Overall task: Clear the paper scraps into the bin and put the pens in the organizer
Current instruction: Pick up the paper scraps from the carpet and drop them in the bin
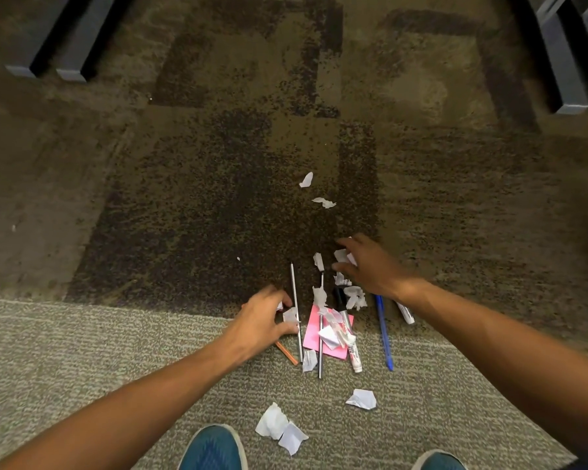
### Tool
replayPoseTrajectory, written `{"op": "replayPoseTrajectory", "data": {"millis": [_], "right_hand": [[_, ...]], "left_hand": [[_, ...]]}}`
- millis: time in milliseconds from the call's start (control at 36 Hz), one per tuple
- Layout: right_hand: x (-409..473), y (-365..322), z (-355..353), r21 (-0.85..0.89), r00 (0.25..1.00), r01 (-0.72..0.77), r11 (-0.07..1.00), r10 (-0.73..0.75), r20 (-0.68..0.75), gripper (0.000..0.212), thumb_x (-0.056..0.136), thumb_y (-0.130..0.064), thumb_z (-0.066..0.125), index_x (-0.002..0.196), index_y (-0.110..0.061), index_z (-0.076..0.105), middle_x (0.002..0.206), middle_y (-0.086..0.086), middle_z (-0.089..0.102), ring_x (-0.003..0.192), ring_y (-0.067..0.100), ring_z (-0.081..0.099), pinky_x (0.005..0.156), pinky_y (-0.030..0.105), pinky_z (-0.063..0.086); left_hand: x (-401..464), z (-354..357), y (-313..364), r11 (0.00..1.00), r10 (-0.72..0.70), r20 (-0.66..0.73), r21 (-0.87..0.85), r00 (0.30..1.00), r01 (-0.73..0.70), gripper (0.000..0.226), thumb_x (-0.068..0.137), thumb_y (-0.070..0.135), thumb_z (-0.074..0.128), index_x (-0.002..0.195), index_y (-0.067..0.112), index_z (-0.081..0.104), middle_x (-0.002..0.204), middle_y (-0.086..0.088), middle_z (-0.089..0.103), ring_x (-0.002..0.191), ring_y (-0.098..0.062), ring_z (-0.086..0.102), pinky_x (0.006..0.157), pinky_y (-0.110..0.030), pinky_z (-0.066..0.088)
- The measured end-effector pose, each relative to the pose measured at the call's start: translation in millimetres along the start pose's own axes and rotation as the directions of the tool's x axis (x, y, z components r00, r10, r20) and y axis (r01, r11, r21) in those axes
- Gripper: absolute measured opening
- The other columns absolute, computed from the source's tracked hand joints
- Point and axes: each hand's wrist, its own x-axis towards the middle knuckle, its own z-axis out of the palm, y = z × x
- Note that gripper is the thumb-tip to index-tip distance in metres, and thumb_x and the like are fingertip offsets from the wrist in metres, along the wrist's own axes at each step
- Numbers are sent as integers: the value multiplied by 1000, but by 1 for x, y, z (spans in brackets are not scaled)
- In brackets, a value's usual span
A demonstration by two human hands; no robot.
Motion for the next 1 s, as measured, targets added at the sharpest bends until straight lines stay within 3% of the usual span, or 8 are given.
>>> {"op": "replayPoseTrajectory", "data": {"millis": [250, 389, 472, 556, 639, 806, 917, 1000], "right_hand": [[-7, 0, 0, -111, 999, 26, 993, -23, 30, 14, 99, -30, 56, 103, -17, 61, 108, 5, 58, 92, 24, 59, 76, 37, 50], [-20, 0, -11, 84, 997, -79, 993, 77, 16, 3, 99, -27, 54, 97, -29, 55, 90, -3, 67, 67, 5, 61, 50, 21, 41], [-30, 6, -20, 219, 987, -145, 965, 155, -32, 10, 99, -26, 54, 105, -32, 58, 95, -5, 67, 66, 17, 67, 48, 32, 49], [-38, 12, -27, 447, 972, -192, 874, 233, -38, 27, 97, -18, 52, 117, -30, 65, 106, -15, 61, 67, 14, 71, 51, 29, 55], [-47, 15, -29, 649, 947, -253, 717, 321, 15, 25, 84, -12, 54, 83, -27, 75, 78, -6, 74, 61, 9, 68, 52, 26, 50], [-67, 21, -21, 741, 873, -367, 562, 482, 67, 19, 71, -30, 48, 66, -21, 64, 60, -2, 60, 55, 13, 52, 41, 18, 33], [-78, 23, -17, 752, 871, -369, 546, 485, 75, 25, 79, -31, 50, 60, -26, 66, 51, -10, 46, 48, 11, 38, 44, 24, 29], [-83, 19, -15, 637, 910, -318, 702, 415, -3, 29, 91, -50, 50, 75, -37, 71, 66, -11, 60, 62, 11, 55, 57, 30, 40]], "left_hand": [[0, -4, -1, 999, 31, -32, -5, 999, -32, 12, 86, 36, 67, 93, 28, 62, 103, 4, 64, 92, -8, 57, 89, -34, 54], [-5, -12, 0, 998, -13, -36, -67, 999, 11, 15, 86, 29, 60, 77, 35, 49, 71, 12, 59, 58, -1, 50, 53, -17, 41], [-7, -15, 1, 991, -56, -87, -129, 995, 44, 22, 86, 21, 60, 76, 36, 47, 63, 7, 57, 51, -1, 48, 42, -15, 35], [-8, -18, 7, 970, -76, -48, -236, 996, 63, 19, 93, 17, 58, 100, 34, 55, 88, 14, 60, 66, -14, 65, 52, -15, 49], [-4, -18, 11, 949, -101, -24, -303, 995, 89, 26, 96, 14, 54, 112, 32, 64, 103, 13, 59, 63, -17, 65, 50, -18, 48], [5, -22, 27, 933, -176, -65, -329, 982, 146, 21, 84, 13, 54, 75, 30, 63, 55, 7, 58, 41, -1, 45, 42, -18, 35], [9, -23, 38, 946, -119, -92, -313, 989, 85, 12, 78, 35, 67, 71, 27, 61, 55, 8, 58, 44, 1, 48, 44, -14, 35], [12, -20, 40, 964, -64, -101, -263, 993, 36, 12, 76, 39, 71, 79, 30, 64, 55, 12, 55, 47, 4, 51, 46, -10, 37]]}}
